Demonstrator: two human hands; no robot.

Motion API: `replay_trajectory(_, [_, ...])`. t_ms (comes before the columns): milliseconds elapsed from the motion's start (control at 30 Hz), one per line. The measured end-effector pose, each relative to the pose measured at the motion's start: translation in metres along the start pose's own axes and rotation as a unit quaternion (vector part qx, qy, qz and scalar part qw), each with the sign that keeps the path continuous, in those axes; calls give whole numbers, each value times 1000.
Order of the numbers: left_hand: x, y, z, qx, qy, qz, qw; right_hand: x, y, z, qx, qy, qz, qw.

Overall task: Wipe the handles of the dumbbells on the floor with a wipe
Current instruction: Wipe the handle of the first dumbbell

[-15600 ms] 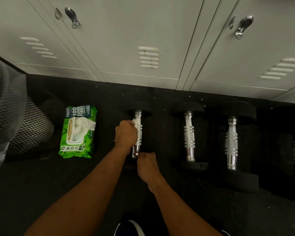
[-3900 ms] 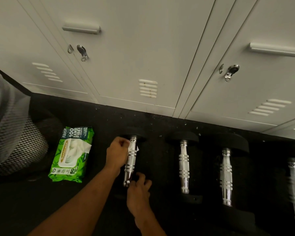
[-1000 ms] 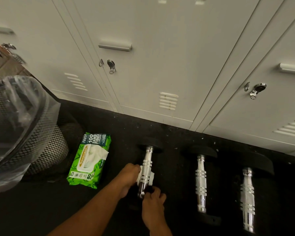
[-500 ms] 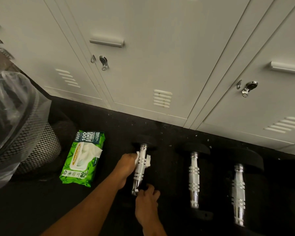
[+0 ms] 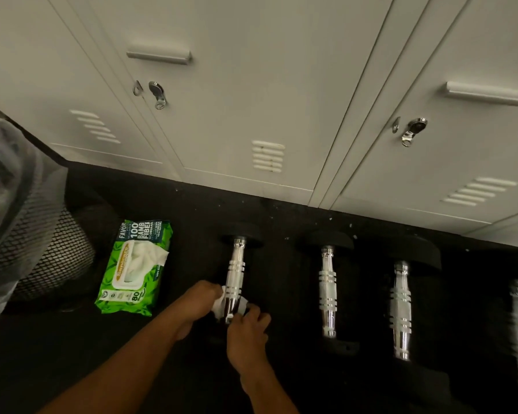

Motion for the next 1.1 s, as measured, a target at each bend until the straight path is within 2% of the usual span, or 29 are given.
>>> replay_trajectory(267, [13, -42, 18, -37, -69, -163, 984, 1, 0, 2, 20, -2, 1, 1000])
replay_trajectory(433, [14, -53, 26, -31, -93, -212, 972, 2, -1, 2, 15, -1, -10, 1000])
replay_trajectory(533, [16, -50, 22, -13, -79, -194, 978, 2, -2, 2, -10, 2, -20, 1000])
replay_trajectory(667, [18, -37, 7, -3, -37, -152, 988, -1, -1, 1, 26, -1, 3, 1000])
replay_trajectory(900, [5, -5, -6, -7, 14, -16, 1000, -4, 0, 0, 9, 0, 19, 1000])
replay_trajectory(967, [3, 3, -11, -4, 12, 15, 1000, -4, 0, -1, 5, 1, 22, 1000])
replay_trajectory(1100, [2, 0, -8, -17, -14, 6, 1000, -2, 1, -2, 3, -2, 11, 1000])
Point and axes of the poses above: each hand's wrist, its own z-axis towards the middle knuckle, its own x-axis out of the palm, y = z × x, the point moved 3 cm from there along z, towards the middle knuckle, and after that the axes turned 11 degrees about -z, right-handed, at the moved point
